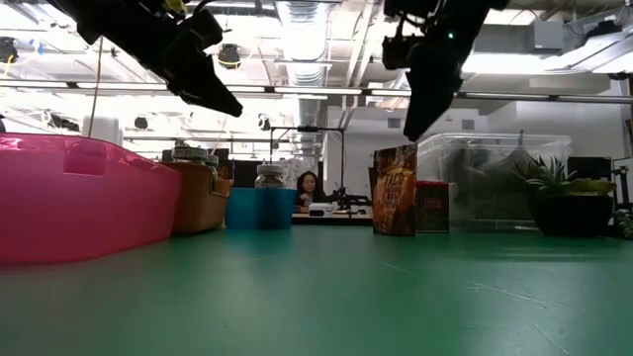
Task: Sort spices by type
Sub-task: Put the orange seasoning pack into the yellow bin
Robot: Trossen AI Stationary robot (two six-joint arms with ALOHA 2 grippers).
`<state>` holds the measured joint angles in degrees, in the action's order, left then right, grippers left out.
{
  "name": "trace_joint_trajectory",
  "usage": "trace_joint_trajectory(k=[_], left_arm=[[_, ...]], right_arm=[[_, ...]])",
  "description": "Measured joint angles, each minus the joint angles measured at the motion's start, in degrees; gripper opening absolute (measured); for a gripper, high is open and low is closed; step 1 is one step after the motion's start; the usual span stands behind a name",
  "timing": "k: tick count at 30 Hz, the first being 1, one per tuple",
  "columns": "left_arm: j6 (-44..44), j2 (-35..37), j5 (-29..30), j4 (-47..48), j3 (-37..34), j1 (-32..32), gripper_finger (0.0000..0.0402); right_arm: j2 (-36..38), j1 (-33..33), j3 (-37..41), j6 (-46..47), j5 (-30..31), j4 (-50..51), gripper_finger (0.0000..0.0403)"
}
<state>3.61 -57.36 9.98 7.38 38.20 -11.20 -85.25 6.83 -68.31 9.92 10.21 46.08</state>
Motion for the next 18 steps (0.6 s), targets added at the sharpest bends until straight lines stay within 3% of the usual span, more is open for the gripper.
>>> trace_joint_trajectory(k=[10, 13, 18], left_arm=[[-0.6, 0.0, -0.26, -2.78, 0.0, 0.0, 0.0137], [-1.44, 0.0, -0.7, -3.59, 0.0, 0.0, 0.0137], [-1.53, -1.39, -5.31, -7.81, 0.02, 0.14, 0.0137]], right_arm=[[0.11, 0.46, 5.82, -0.17, -0.1, -10.02, 0.0257], [0.11, 0.87, 7.37, -0.77, -0.08, -11.55, 0.0212], [0.11, 0.81, 9.61, -1.61, -0.1, -14.77, 0.0101]])
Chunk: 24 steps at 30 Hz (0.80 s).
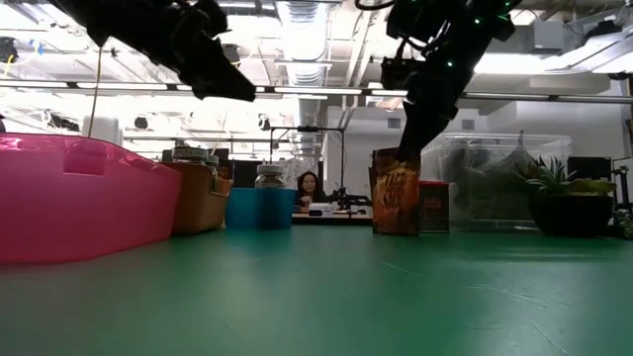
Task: Sort spices by type
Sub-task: Put the orange seasoning pack into the yellow bin
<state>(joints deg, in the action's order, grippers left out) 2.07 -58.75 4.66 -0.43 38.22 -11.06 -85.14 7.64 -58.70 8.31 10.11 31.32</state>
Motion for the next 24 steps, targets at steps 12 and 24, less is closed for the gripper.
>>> trace_joint_trajectory(k=[12, 24], left_arm=[[1.02, -16.43, -7.56, -19.38, 1.28, 1.72, 0.0171], [3.39, -30.07, -7.39, -19.83, 12.62, 1.78, 0.019]], right_arm=[[0.0, -2.62, 1.03, -11.49, 0.04, -10.33, 0.0039], [0.0, -2.66, 1.01, -14.79, 0.22, -16.99, 0.002]])
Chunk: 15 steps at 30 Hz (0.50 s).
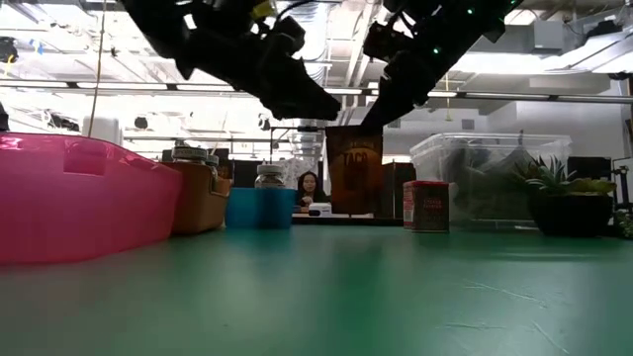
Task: Sort spices by type
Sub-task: Put the orange seasoning pack into the yellow bin
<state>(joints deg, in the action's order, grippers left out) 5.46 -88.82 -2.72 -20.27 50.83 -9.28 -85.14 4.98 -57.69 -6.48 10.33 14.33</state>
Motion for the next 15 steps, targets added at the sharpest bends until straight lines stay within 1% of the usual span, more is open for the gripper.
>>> trace_joint_trajectory(k=[7, 12, 15], left_arm=[[-0.53, -3.81, 0.0, 0.37, 2.57, 0.0, 0.019], [-0.06, -4.1, 0.0, 2.0, 2.57, 0.0, 0.0189], [0.75, -4.1, 0.05, 3.99, 2.57, 0.0, 0.017]], right_arm=[[0.0, -0.73, 0.0, 0.14, 0.03, -0.62, 0.0013], [0.0, -1.75, 0.0, 0.39, 0.56, -1.68, 0.0013], [0.0, -2.36, -0.02, 0.39, 1.81, -2.8, 0.0014]])
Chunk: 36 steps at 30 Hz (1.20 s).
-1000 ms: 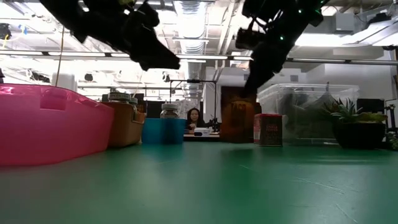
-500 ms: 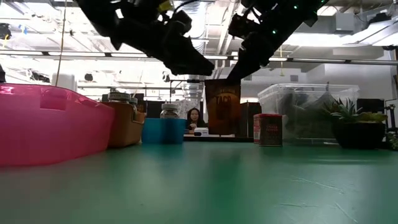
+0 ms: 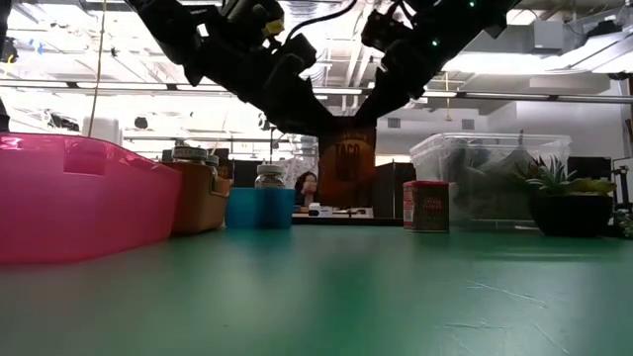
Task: Sort spices by type
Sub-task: Put the orange seasoning pack into the yellow bin
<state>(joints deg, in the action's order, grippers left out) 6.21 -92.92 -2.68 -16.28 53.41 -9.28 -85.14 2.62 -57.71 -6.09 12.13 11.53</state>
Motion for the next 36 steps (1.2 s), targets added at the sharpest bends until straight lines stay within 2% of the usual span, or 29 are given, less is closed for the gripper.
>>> trace_joint_trajectory(k=[3, 7, 9, 13, 19, 24, 28, 32, 36], left_arm=[[1.62, 0.01, 0.77, 0.63, 0.0, 0.0, 0.0126], [4.19, 0.02, 0.85, 0.43, 0.0, 0.29, 0.003], [4.49, 0.02, 0.81, -0.15, 0.0, 0.34, 0.0011], [3.87, 0.02, 0.74, -0.09, 0.0, -0.01, 0.0002], [3.11, 1.13, 0.33, 1.55, 0.0, -0.66, 0.0001], [3.24, 6.79, 0.33, 4.46, 0.0, -2.05, 0.0001], [5.32, 13.1, 2.56, 6.93, 0.0, -3.7, 0.0], [8.35, 19.04, 6.59, 9.44, 0.0, -6.78, 0.0], [9.71, 23.27, 7.1, 10.36, 0.0, -11.45, 0.0]], right_arm=[[0.0, -0.62, 0.0, -0.01, 0.16, -1.6, 0.0019], [0.0, -1.53, -0.04, 0.04, 0.14, -1.92, 0.0036], [0.0, -1.92, -0.04, 0.04, 0.15, -1.93, 0.005], [0.0, -2.32, -0.07, 0.87, 0.14, -0.6, 0.0088], [0.42, -2.17, -0.07, 4.53, 0.18, 4.24, 0.0172], [3.43, -2.62, -0.07, 8.5, 2.55, 9.48, 0.0232], [5.48, -4.79, 2.31, 10.67, 6.37, 7.46, 0.0248], [6.34, -7.37, 7.34, 11.26, 7.76, -1.69, 0.0248], [6.32, -9.25, 11.78, 12.15, 7.85, -11.17, 0.0248]])
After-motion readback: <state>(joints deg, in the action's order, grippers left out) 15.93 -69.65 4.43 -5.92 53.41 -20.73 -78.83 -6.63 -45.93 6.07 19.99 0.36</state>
